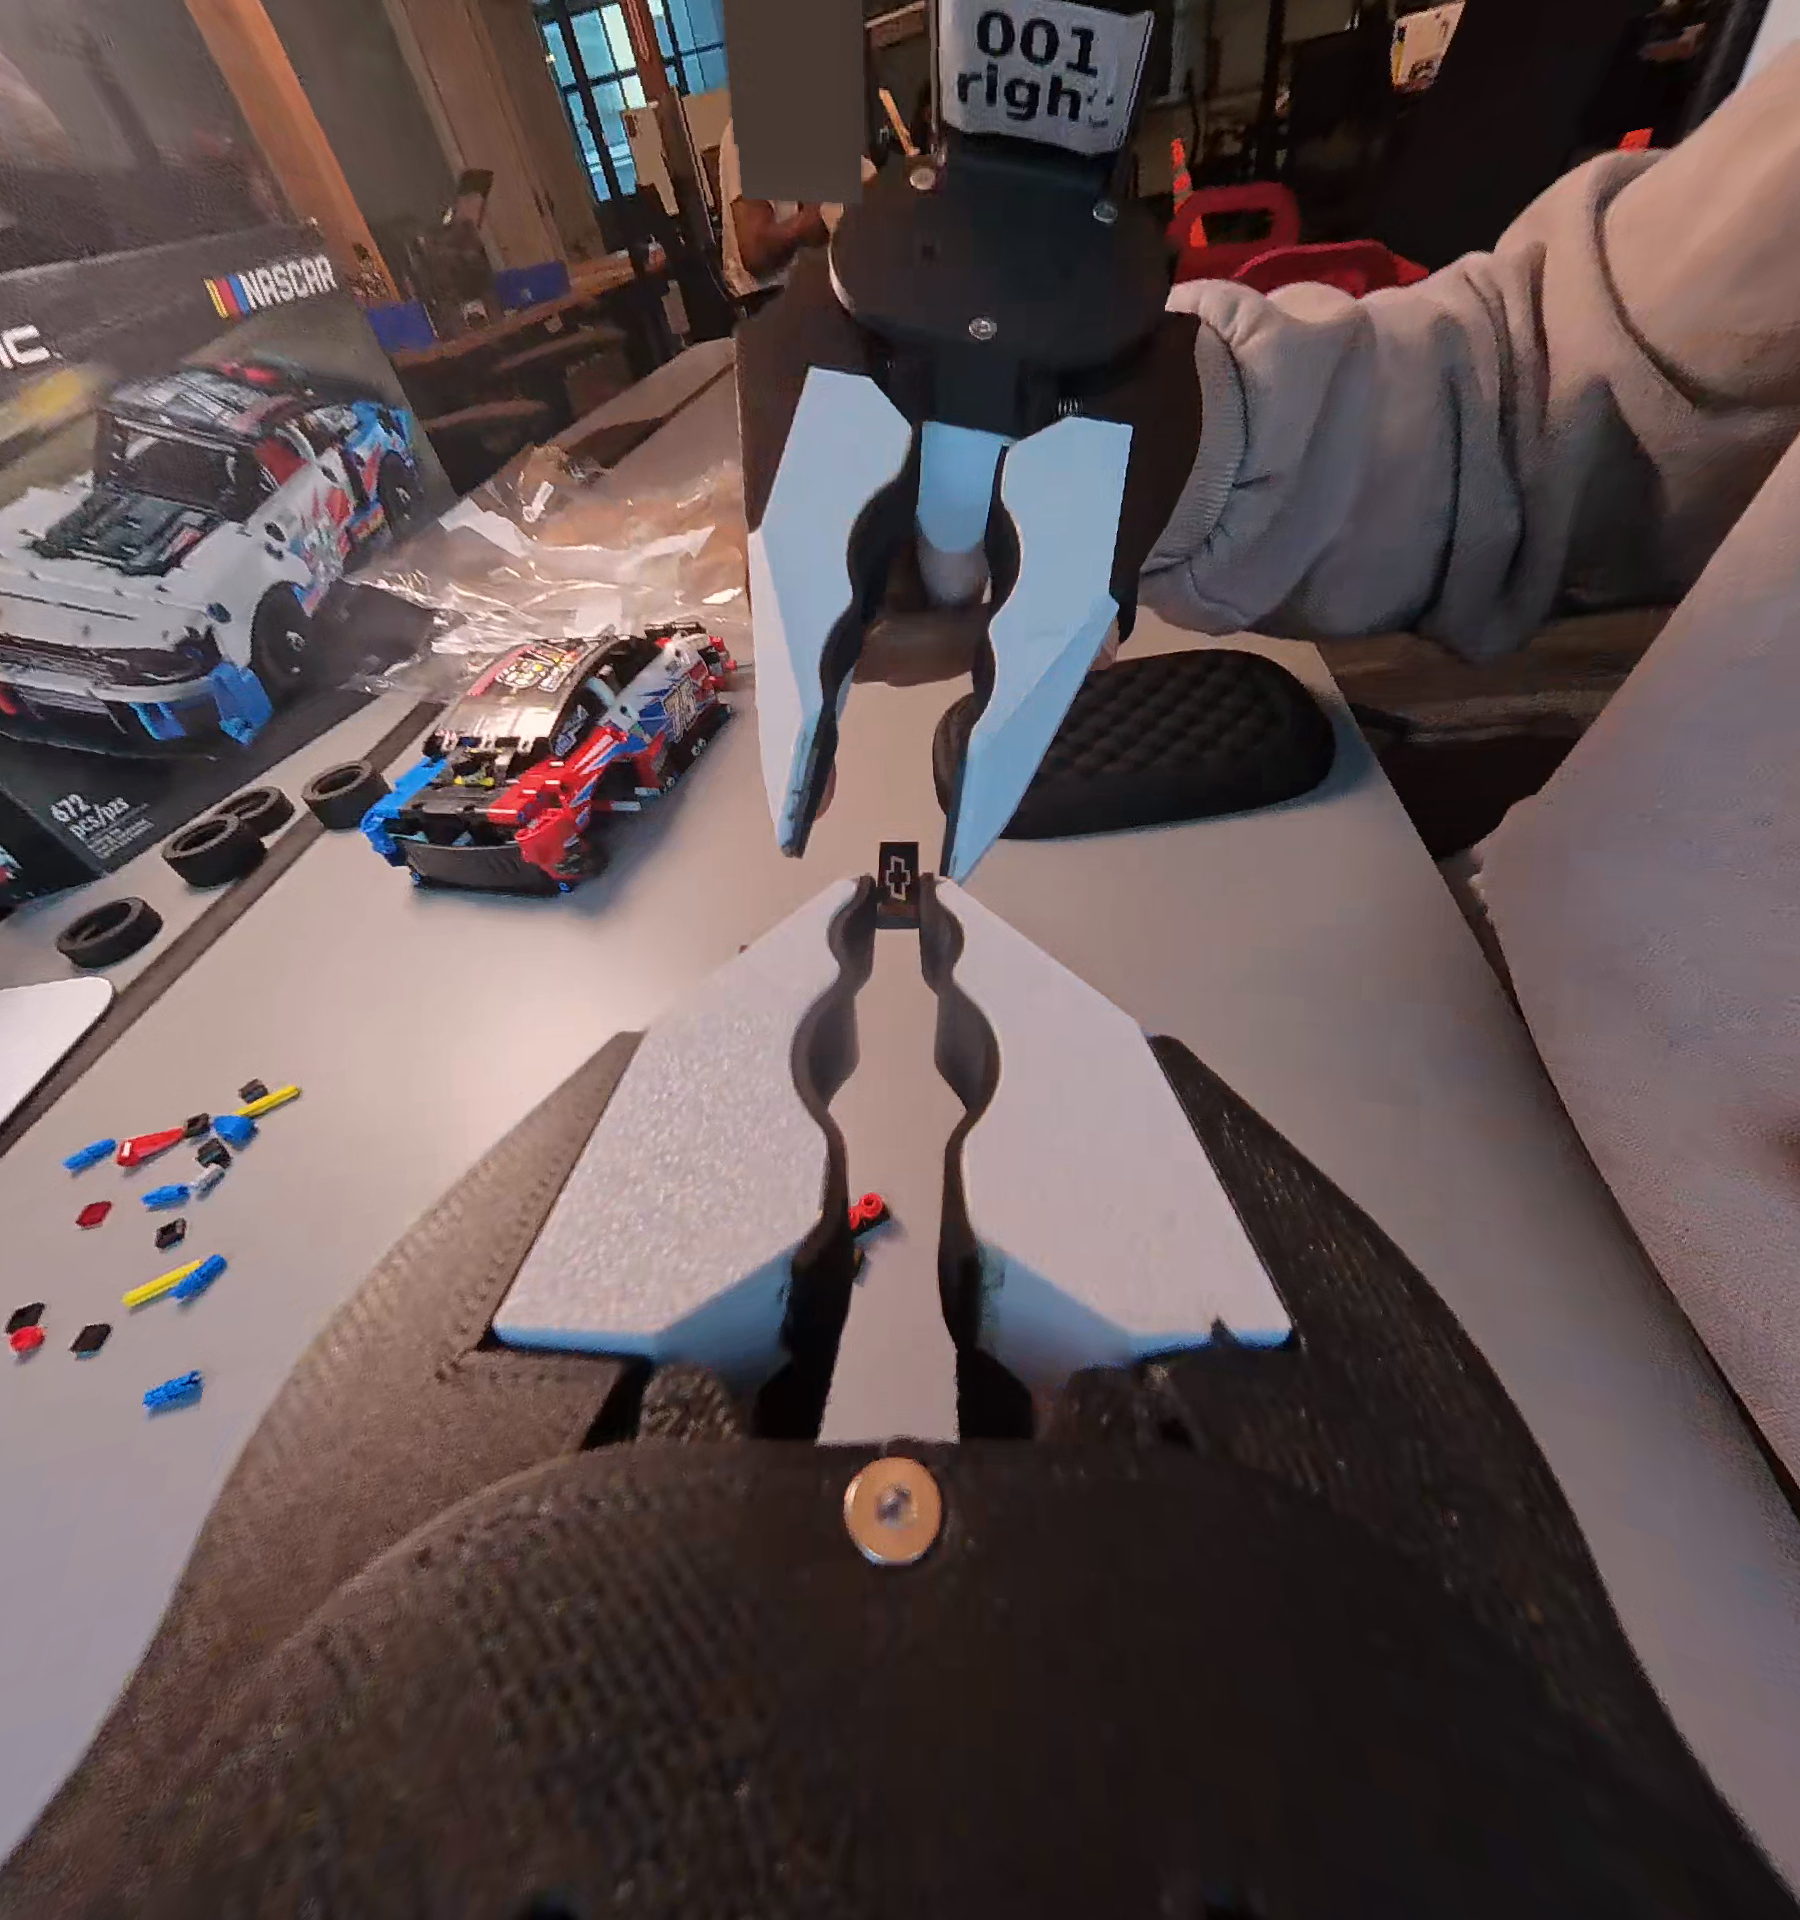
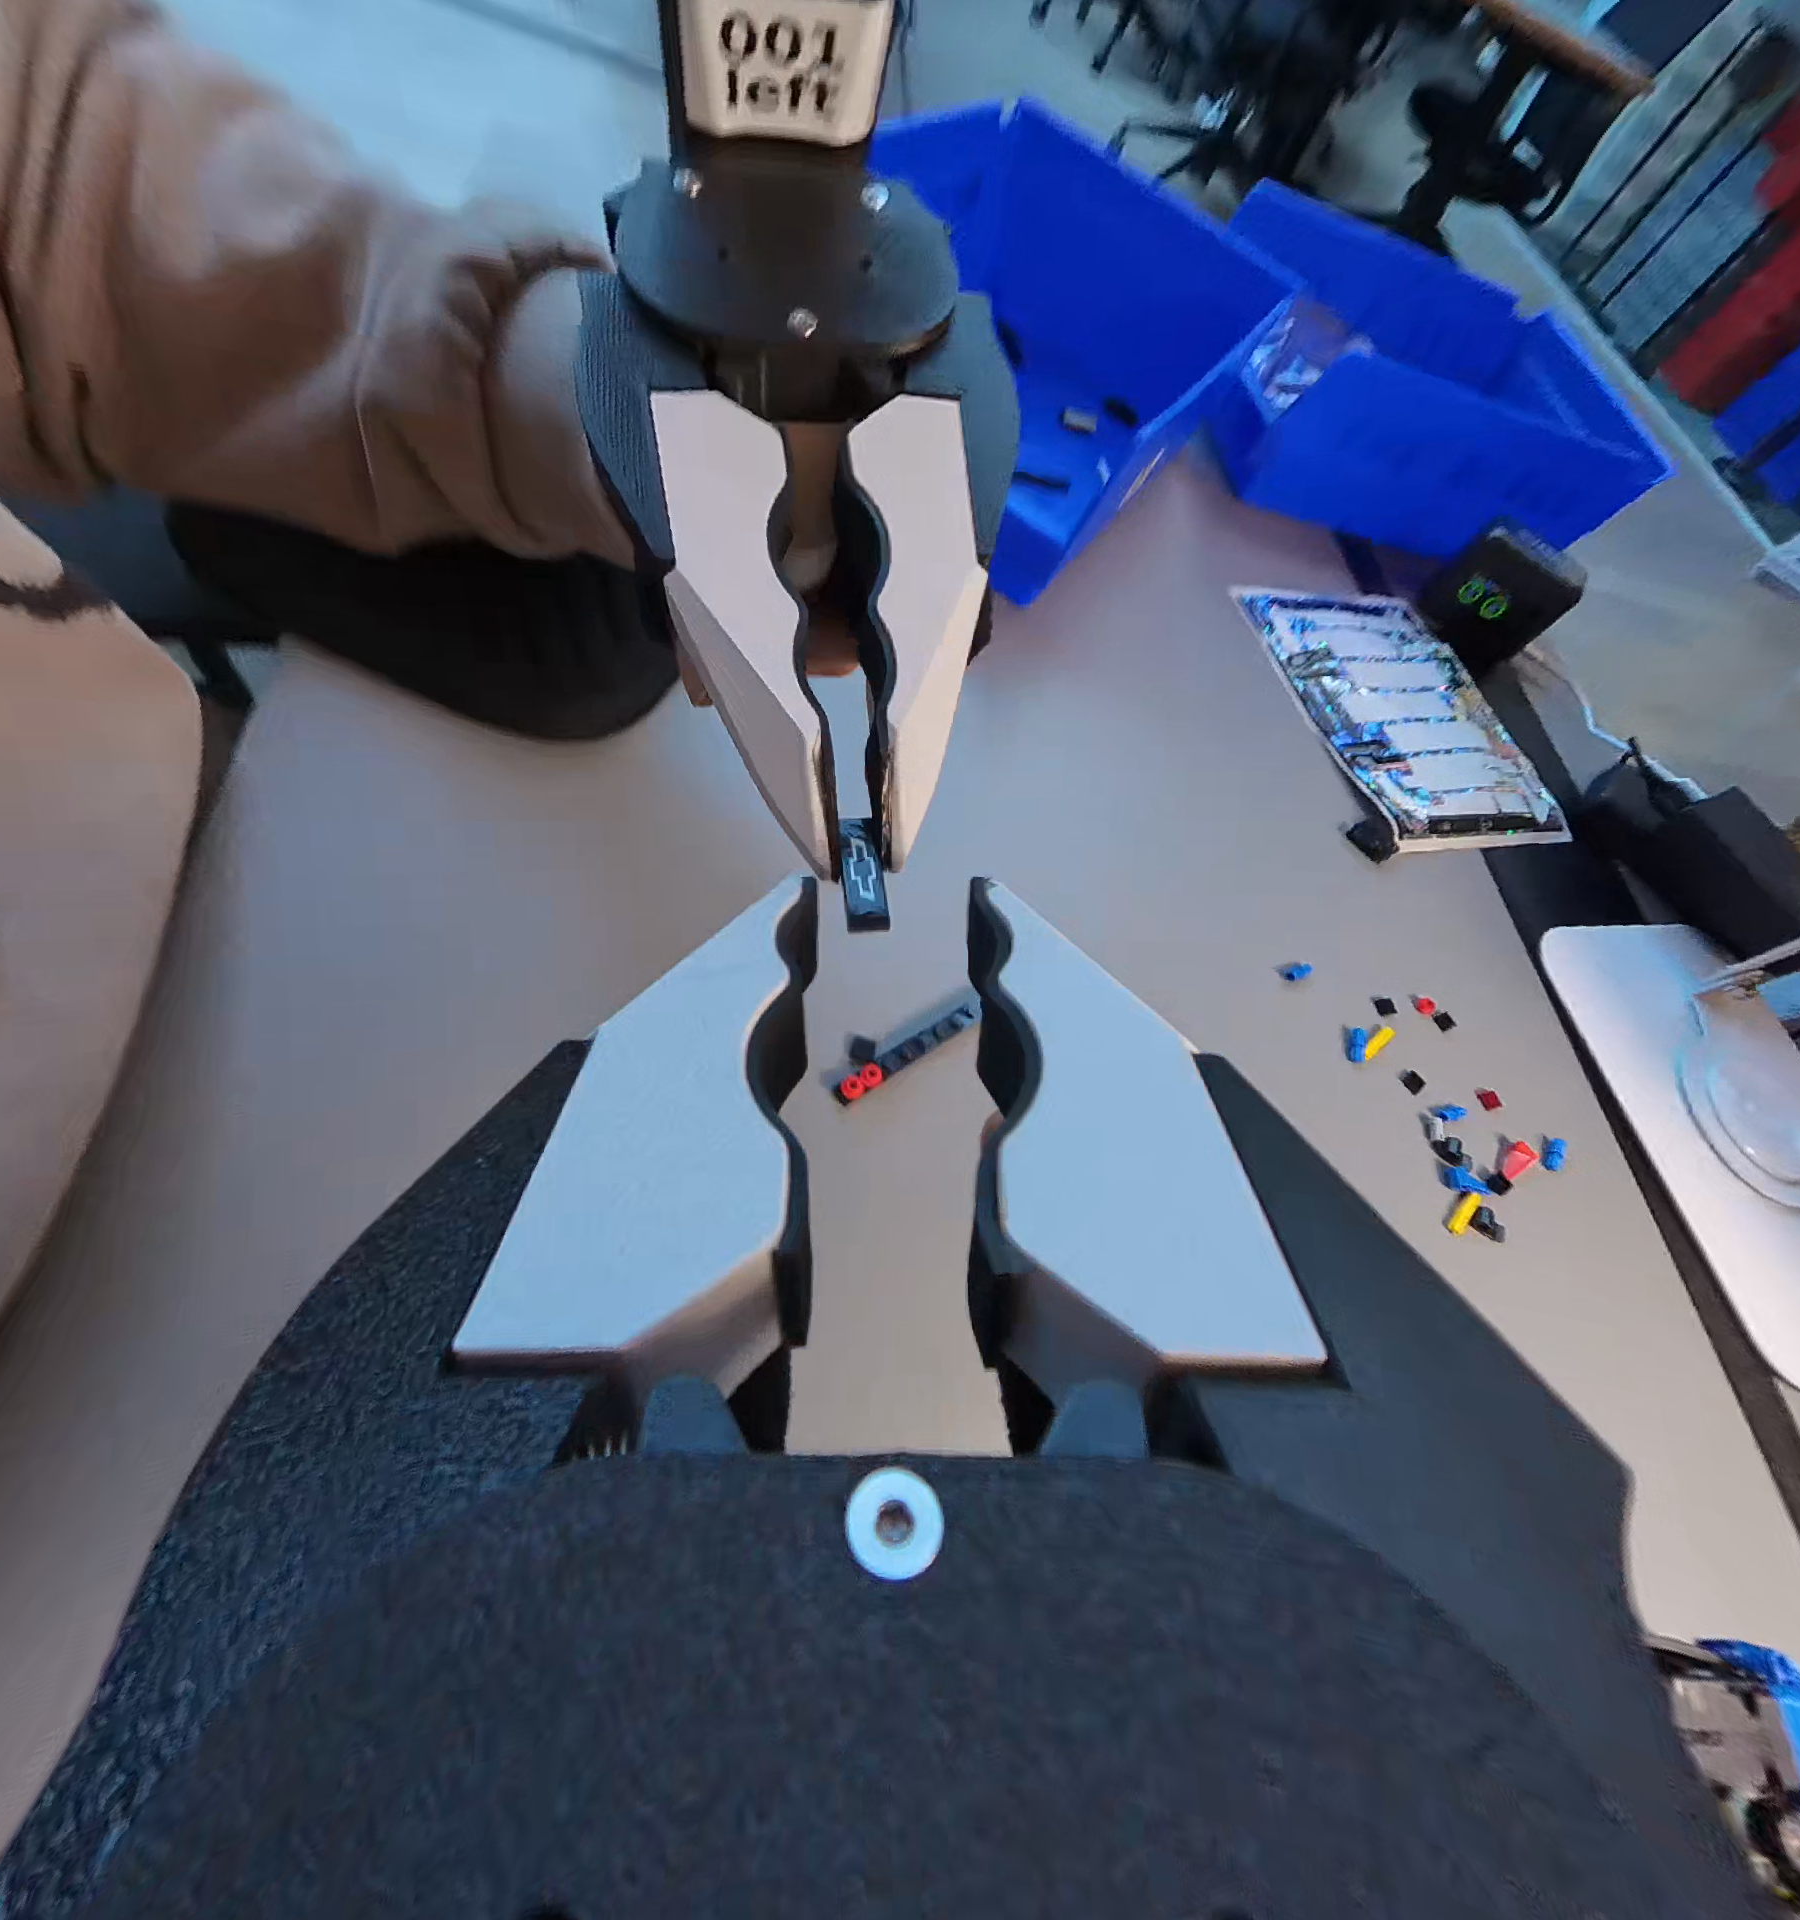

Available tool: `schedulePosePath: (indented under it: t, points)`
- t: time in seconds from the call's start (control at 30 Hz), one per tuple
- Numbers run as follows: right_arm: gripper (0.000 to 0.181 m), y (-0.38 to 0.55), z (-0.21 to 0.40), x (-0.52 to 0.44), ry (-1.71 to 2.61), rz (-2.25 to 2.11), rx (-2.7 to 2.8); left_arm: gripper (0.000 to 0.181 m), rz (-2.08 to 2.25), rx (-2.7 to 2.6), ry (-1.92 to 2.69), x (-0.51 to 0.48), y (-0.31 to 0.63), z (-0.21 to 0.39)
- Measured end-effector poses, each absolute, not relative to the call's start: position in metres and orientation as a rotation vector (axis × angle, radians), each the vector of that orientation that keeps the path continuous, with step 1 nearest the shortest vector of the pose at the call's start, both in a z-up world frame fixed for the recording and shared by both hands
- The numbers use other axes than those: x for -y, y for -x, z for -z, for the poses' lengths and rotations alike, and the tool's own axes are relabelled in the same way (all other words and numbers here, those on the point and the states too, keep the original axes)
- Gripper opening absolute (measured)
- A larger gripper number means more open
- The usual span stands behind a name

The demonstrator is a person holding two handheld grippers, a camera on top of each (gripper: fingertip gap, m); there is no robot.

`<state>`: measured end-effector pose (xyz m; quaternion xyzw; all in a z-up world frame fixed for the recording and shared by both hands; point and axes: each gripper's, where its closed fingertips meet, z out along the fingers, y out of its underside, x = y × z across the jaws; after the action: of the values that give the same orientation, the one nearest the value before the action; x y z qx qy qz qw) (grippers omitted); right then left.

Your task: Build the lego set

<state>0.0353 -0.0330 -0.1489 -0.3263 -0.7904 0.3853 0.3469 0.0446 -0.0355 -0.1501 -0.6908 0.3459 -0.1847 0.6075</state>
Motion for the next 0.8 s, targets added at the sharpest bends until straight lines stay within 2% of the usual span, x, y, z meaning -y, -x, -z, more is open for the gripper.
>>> schedulePosePath:
  t: [0.13, 0.43, 0.6, 0.8]
  points:
    - [0.005, -0.029, 0.17, 0.033, 0.774, -0.915, 2.178, 0.005, 0.426, -0.803, 1.639, 0.031, -0.038, 0.165]
    - [0.005, -0.02, 0.196, 0.018, 0.804, -0.928, 2.298, 0.006, 0.467, -0.803, 1.711, 0.018, -0.024, 0.191]
    - [0.005, -0.038, 0.231, -0.009, 0.958, -0.875, 2.401, 0.03, 0.471, -0.8, 1.864, 0.011, 0.003, 0.219]
    - [0.005, -0.059, 0.262, -0.024, 1.069, -0.831, 2.465, 0.04, 0.508, -0.911, 2.068, 0.011, 0.032, 0.254]
